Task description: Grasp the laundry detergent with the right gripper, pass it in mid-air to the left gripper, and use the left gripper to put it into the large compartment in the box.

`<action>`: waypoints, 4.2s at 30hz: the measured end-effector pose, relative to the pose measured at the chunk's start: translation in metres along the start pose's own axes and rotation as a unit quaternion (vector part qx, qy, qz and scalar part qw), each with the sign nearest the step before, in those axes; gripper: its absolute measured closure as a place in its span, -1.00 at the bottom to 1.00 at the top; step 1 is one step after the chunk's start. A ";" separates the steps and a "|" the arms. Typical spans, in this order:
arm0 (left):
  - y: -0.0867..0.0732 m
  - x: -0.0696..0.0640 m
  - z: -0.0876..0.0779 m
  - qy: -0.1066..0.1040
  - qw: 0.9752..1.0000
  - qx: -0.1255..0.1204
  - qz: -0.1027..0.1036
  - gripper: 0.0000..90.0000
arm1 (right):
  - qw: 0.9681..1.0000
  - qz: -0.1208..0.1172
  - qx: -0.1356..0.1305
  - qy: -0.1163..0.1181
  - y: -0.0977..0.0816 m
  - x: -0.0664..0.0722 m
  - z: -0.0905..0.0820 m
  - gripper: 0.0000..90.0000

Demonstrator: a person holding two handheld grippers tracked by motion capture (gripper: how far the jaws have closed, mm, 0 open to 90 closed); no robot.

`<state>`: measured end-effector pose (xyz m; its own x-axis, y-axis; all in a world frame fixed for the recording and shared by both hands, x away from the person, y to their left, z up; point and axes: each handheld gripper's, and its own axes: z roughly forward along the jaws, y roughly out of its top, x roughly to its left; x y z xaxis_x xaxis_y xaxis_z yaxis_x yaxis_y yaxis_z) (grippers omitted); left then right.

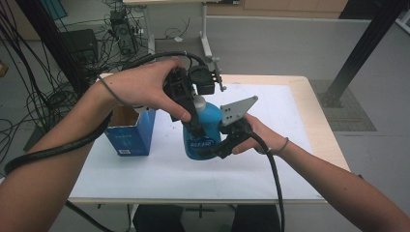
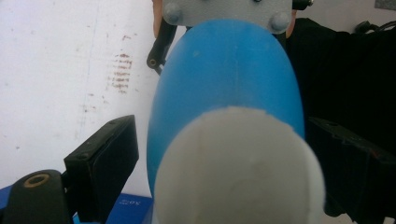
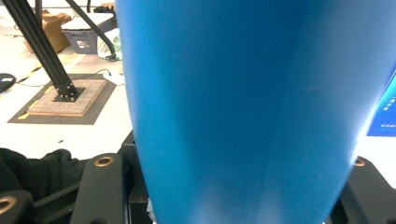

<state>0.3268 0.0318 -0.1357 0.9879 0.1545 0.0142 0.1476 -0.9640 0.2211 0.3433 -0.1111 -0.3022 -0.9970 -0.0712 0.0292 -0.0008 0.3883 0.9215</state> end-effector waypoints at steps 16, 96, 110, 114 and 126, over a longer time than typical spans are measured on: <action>0.005 0.002 -0.003 0.004 1.000 0.002 -0.005 -0.23 | 1.000 -0.001 0.002 -0.001 0.001 0.000 0.002 -0.11; 0.005 -0.001 -0.002 0.008 1.000 0.013 -0.013 -0.18 | 1.000 -0.006 0.007 -0.004 0.000 0.001 0.003 -0.11; 0.004 -0.001 -0.002 0.010 1.000 0.010 -0.014 -0.18 | 1.000 -0.005 0.005 -0.003 0.000 0.000 0.003 -0.11; 0.005 -0.001 -0.001 0.010 1.000 0.011 -0.014 -0.18 | 1.000 -0.006 0.006 -0.003 0.000 0.000 0.003 -0.11; 0.006 -0.001 0.001 0.010 1.000 0.012 -0.016 -0.18 | 1.000 -0.007 0.006 -0.003 -0.002 -0.001 0.003 -0.11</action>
<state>0.3272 0.0258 -0.1353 0.9816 0.1891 0.0274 0.1801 -0.9635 0.1979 0.3440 -0.1093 -0.3052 -0.9974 -0.0707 0.0142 -0.0152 0.3975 0.9175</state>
